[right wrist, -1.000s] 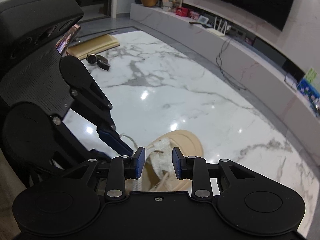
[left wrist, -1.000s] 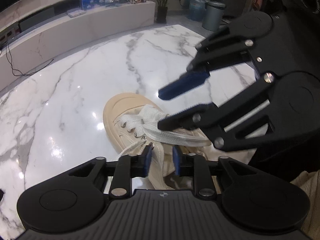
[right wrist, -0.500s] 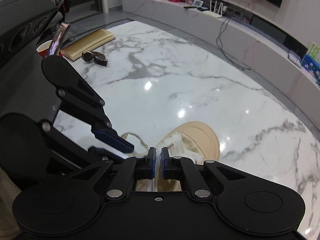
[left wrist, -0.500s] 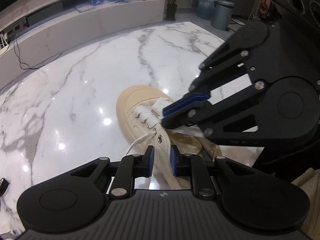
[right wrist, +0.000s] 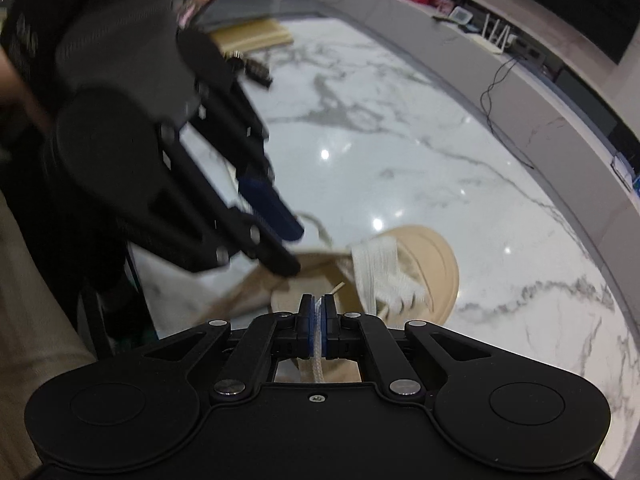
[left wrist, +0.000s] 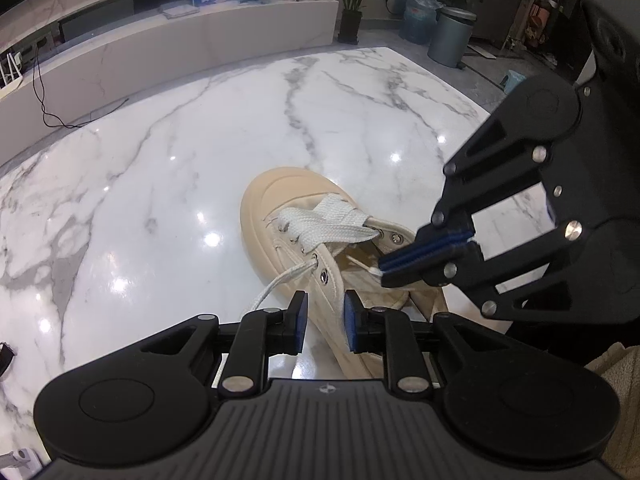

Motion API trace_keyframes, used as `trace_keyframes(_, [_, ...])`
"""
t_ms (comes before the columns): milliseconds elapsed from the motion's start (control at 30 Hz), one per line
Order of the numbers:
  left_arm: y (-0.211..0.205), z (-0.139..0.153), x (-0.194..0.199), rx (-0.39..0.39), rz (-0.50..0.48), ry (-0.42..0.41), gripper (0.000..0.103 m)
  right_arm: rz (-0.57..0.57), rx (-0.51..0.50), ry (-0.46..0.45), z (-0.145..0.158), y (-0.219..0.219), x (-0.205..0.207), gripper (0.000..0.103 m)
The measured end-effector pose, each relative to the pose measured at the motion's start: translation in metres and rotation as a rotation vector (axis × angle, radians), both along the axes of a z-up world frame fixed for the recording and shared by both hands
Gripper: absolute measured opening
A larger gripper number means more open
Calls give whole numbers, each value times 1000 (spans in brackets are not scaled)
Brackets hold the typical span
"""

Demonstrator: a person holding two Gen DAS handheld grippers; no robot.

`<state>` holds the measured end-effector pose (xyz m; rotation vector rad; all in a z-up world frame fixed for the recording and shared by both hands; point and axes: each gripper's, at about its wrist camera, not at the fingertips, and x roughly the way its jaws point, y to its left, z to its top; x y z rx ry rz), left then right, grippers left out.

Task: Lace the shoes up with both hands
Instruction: 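Push the lace tip into the next eyelet with the right gripper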

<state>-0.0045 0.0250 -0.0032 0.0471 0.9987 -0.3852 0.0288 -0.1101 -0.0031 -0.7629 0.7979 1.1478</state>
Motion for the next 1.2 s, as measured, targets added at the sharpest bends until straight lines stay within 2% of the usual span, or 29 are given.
trace_keyframes(200, [2, 0, -1, -5, 3, 3, 19, 0, -6, 19, -6, 4, -3, 2])
trace_keyframes(300, [3, 0, 0, -8, 2, 3, 19, -25, 0, 27, -3, 4, -4, 6])
trace_keyframes(367, [3, -1, 0, -12, 3, 4, 19, -60, 10, 41, -1, 3, -4, 17])
trace_keyframes(400, [3, -1, 1, -14, 4, 4, 19, -78, 15, 49, 0, 2, -5, 28])
trace_keyframes(433, [4, -2, 1, -18, 5, 5, 19, -97, 20, 58, 2, 1, -5, 30])
trace_keyframes(867, [6, -2, 0, -34, 6, 10, 19, -234, 20, 104, 4, 6, 8, 26])
trace_keyframes(1133, [7, -3, 1, -44, 10, 13, 19, -223, -71, 99, -8, 19, 11, 18])
trace_keyframes(1200, [6, -3, 1, -45, 7, 13, 19, -215, -87, 90, -10, 20, 11, 10])
